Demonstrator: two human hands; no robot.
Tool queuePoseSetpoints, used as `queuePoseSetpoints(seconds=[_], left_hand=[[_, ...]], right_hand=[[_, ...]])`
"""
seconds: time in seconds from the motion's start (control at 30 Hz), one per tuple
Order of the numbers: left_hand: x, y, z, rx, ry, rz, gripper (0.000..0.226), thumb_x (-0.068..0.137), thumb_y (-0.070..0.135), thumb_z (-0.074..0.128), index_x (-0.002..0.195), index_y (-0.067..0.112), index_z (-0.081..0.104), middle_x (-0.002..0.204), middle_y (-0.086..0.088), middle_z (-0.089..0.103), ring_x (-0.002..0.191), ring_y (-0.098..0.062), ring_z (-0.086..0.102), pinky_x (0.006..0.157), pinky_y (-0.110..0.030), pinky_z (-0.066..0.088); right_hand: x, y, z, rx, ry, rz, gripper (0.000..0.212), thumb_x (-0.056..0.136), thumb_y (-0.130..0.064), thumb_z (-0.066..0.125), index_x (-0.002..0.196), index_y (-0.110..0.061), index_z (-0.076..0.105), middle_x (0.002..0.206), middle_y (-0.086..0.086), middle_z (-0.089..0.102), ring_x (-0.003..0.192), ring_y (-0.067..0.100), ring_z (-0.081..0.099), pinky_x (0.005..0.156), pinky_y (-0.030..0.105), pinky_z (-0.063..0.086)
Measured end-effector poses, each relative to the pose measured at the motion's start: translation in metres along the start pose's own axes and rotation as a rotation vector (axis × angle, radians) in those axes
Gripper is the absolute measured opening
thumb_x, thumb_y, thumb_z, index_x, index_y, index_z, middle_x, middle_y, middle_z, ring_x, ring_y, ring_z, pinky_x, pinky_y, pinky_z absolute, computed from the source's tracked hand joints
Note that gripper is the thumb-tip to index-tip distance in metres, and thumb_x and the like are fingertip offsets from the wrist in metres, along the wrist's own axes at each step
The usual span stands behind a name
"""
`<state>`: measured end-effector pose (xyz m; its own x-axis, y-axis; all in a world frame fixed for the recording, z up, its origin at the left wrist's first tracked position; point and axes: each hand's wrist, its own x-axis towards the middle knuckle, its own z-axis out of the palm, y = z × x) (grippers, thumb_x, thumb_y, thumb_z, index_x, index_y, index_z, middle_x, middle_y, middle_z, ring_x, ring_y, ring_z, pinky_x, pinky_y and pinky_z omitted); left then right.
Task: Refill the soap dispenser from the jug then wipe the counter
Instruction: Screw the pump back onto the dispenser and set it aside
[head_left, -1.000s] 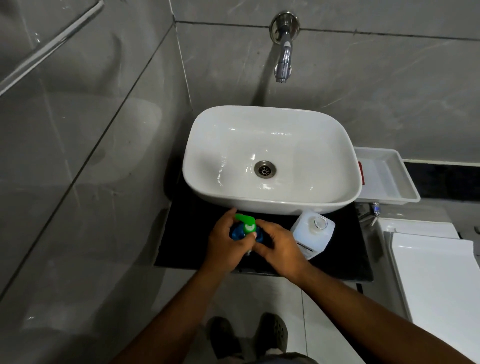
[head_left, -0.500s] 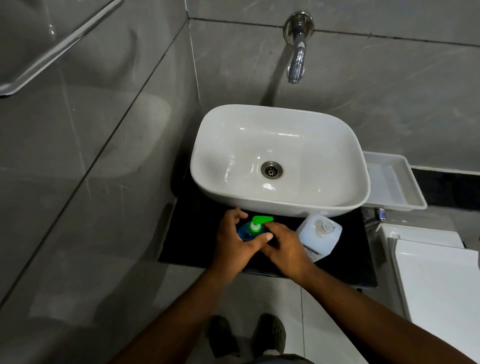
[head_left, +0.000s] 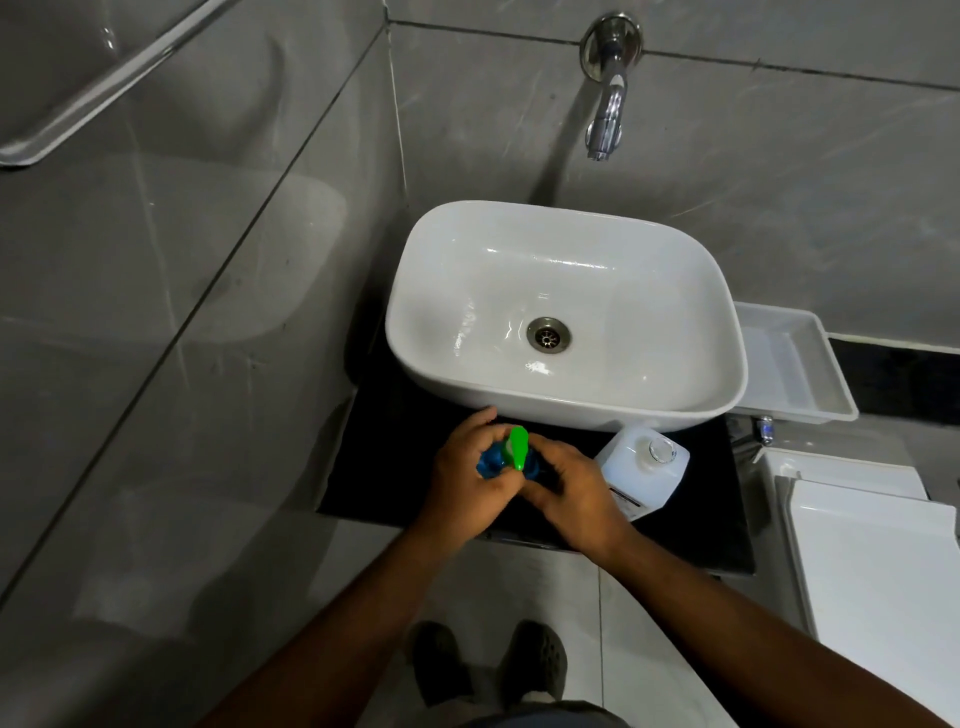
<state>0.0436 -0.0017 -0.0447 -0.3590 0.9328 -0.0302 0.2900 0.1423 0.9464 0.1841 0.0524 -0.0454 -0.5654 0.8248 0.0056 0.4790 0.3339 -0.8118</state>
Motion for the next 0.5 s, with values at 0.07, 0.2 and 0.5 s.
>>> queuePoseSetpoints(seconds=[0.07,0.2,0.5], left_hand=[[-0.0039,-0.0019,0.0027,-0.027,0.002,-0.037,0.068,0.066,0.019,0.072,0.131,0.020,0.050,0.140,-0.003,0.045,0.128,-0.016,0.046,0.102,-0.030,0.044],[-0.0058,-0.0004,0.0080,-0.025,0.206,-0.046,0.057,0.057,0.031,0.087,0.101,0.025,0.051,0.115,0.010,0.053,0.109,-0.010,0.054,0.085,-0.011,0.040],[-0.0052,0.0035,0.0084,0.002,0.158,0.062,0.048,0.068,0.023,0.079,0.112,0.012,0.064,0.120,0.004,0.060,0.110,-0.009,0.059,0.094,-0.017,0.046]], right_hand=[[0.0004,0.0004,0.0002,0.002,0.003,0.000,0.050,0.080,-0.016,0.073,0.127,-0.016,0.056,0.116,0.005,0.065,0.107,0.016,0.059,0.095,0.034,0.047],[0.0009,0.0006,0.0010,0.023,-0.013,0.002,0.046,0.082,-0.017,0.072,0.125,-0.017,0.058,0.115,0.004,0.065,0.107,0.015,0.059,0.094,0.036,0.048],[0.0008,0.0014,0.0029,0.004,0.008,-0.008,0.047,0.081,-0.015,0.072,0.125,-0.017,0.058,0.111,0.005,0.066,0.103,0.014,0.060,0.091,0.029,0.048]])
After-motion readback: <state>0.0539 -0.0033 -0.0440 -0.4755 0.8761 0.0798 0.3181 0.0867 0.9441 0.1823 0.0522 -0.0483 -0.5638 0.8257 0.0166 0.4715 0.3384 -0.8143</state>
